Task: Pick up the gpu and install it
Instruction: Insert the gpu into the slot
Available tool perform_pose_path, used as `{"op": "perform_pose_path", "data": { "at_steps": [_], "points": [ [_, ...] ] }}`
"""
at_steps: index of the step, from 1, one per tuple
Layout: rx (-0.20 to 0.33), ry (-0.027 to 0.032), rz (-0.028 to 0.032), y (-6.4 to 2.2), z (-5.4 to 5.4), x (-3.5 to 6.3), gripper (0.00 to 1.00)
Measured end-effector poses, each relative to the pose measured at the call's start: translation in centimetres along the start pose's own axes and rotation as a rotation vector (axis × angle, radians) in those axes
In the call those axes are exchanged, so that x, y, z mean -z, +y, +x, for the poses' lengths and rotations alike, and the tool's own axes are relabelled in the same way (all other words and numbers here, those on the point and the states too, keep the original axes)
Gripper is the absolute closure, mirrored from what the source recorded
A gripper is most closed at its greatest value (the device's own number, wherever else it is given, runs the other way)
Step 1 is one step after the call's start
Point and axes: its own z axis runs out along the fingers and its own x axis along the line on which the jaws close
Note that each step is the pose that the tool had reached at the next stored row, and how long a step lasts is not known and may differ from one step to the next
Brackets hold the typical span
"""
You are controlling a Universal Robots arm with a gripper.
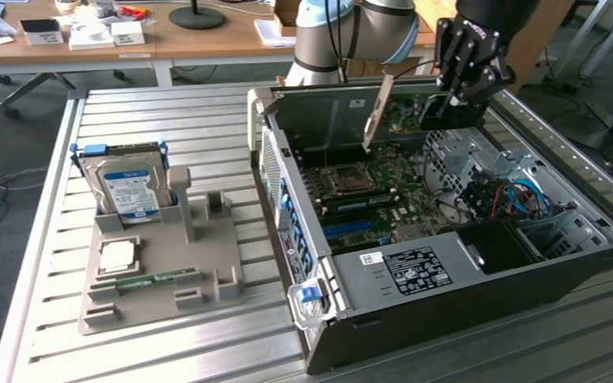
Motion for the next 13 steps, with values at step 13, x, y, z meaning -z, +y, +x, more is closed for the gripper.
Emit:
{"op": "perform_pose_path", "data": {
  "at_steps": [13],
  "points": [
    [0.0, 0.0, 0.0, 1.62, 0.1, 0.05, 0.73]
  ]
}}
